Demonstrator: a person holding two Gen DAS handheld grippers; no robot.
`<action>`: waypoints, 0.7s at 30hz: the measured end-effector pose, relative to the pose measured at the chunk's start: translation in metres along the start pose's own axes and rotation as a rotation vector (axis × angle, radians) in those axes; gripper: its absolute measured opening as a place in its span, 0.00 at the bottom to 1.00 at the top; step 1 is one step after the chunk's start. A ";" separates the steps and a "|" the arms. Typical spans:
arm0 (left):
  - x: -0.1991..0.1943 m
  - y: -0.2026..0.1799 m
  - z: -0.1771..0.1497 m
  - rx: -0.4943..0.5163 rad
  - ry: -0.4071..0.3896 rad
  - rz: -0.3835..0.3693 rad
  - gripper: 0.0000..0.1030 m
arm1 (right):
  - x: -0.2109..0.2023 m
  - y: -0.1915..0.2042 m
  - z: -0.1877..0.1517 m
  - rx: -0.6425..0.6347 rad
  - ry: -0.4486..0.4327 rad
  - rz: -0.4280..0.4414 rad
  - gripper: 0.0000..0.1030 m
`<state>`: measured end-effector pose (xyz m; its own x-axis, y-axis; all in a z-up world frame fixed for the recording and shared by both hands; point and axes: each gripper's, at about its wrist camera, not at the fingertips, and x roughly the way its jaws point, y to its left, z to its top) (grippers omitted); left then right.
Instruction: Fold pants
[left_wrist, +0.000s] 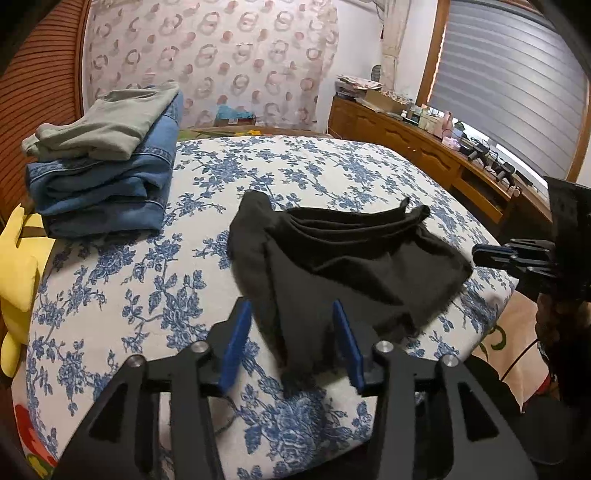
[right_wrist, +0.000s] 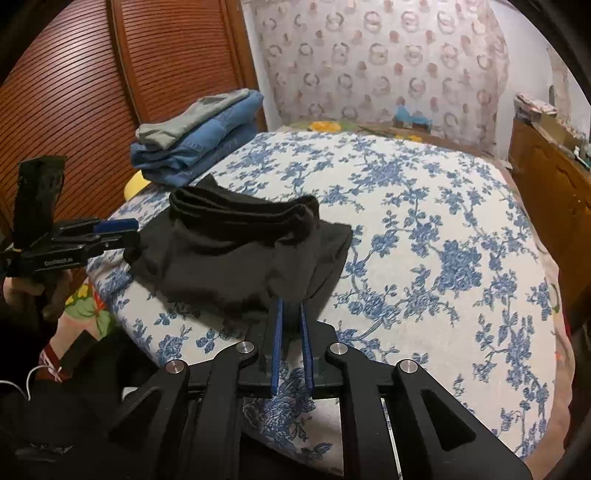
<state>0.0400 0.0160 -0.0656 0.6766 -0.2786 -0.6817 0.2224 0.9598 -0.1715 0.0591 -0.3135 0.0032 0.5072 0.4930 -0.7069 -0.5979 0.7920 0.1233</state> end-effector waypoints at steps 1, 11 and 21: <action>0.001 0.001 0.001 -0.001 0.002 0.000 0.52 | 0.000 0.000 0.001 -0.002 -0.004 -0.007 0.13; 0.029 0.007 0.025 -0.004 0.028 0.023 0.55 | 0.023 0.000 0.030 -0.046 -0.012 -0.044 0.32; 0.051 0.013 0.047 -0.004 0.042 0.033 0.55 | 0.067 -0.011 0.052 -0.059 0.052 -0.038 0.34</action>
<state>0.1103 0.0127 -0.0691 0.6535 -0.2450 -0.7162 0.1978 0.9686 -0.1509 0.1321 -0.2707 -0.0089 0.4981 0.4419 -0.7461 -0.6148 0.7867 0.0555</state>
